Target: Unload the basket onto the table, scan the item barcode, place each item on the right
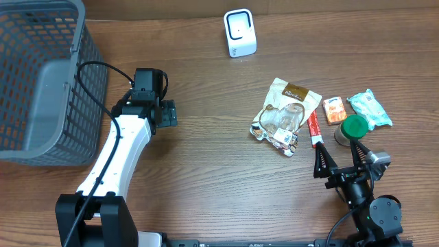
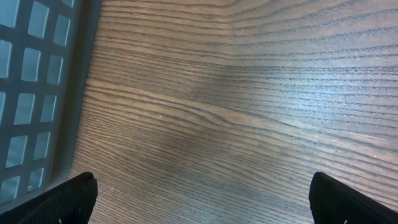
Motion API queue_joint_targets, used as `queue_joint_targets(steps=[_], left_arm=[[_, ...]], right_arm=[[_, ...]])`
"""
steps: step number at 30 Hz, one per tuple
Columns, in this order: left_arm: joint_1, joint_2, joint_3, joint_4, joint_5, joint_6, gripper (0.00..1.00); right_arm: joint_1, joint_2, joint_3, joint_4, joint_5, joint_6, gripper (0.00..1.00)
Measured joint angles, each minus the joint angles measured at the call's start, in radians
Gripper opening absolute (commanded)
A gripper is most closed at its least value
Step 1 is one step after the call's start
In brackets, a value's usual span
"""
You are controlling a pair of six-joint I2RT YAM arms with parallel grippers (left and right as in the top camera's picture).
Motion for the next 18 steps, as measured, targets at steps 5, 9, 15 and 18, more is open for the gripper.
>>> queue_joint_targets(steps=[5, 9, 15, 18], left_arm=[[0.0, -0.049, 0.0, -0.002, 0.0, 0.0, 1.0], [0.0, -0.208, 0.0, -0.002, 0.0, 0.0, 1.0], [0.0, -0.572, 0.0, 0.002, -0.001, 0.0, 1.0], [0.0, -0.727, 0.003, 0.002, -0.003, 0.0, 1.0]], right_arm=[[0.0, 0.0, 0.0, 0.0, 0.0, 0.0, 1.0], [0.0, 0.0, 0.0, 0.0, 0.0, 0.0, 1.0], [0.0, 0.0, 0.0, 0.0, 0.0, 0.0, 1.0], [0.0, 0.0, 0.0, 0.0, 0.0, 0.0, 1.0]])
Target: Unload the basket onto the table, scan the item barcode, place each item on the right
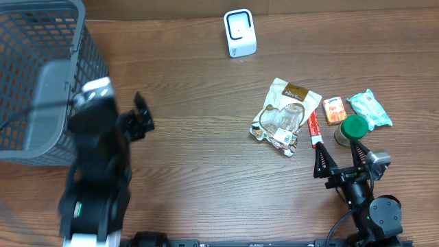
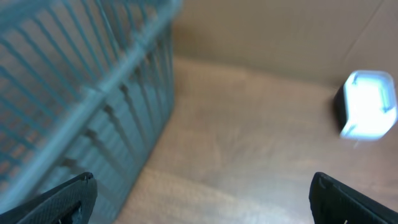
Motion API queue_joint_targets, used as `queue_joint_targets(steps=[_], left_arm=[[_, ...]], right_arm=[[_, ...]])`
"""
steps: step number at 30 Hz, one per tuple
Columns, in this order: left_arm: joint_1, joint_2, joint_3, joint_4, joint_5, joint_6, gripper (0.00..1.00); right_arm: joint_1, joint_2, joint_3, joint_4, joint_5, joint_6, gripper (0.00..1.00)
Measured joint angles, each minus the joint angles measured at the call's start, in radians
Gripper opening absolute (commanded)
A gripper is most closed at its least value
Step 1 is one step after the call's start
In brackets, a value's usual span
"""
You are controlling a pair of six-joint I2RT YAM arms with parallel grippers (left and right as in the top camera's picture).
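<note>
The white barcode scanner [image 1: 240, 32] stands at the table's far edge; the left wrist view shows the scanner [image 2: 367, 112] blurred at the right. The items lie right of centre: a snack bag [image 1: 285, 110], a red tube [image 1: 314, 130], an orange packet [image 1: 334, 110], a teal packet [image 1: 369, 108] and a green-lidded jar [image 1: 353, 128]. My left gripper [image 1: 143, 118] hangs open and empty beside the basket, far from the items; in the wrist view the left gripper [image 2: 202, 205] has its jaws wide apart. My right gripper [image 1: 336, 156] is open just in front of the jar, holding nothing.
A grey mesh basket [image 1: 41, 75] fills the far left corner and looms close in the left wrist view as the basket [image 2: 81, 93]. The left arm is motion-blurred in the overhead view.
The left arm has drawn back toward the front left and its gripper has tilted up; the wrist camera now faces the basket and scanner instead of the tabletop. The right arm and items are unchanged.
</note>
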Motion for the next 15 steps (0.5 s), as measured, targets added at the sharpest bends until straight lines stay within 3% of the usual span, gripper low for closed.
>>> queue_joint_targets(steps=[7, 15], left_arm=[[0.0, -0.186, 0.001, -0.014, 0.0, 0.0, 1.0], [0.001, -0.346, -0.006, -0.235, -0.004, 0.0, 1.0]], right_arm=[[0.0, 0.0, 0.0, 0.0, 0.0, 0.0, 1.0], [0.0, 0.0, 0.0, 0.0, 0.0, 0.0, 1.0]])
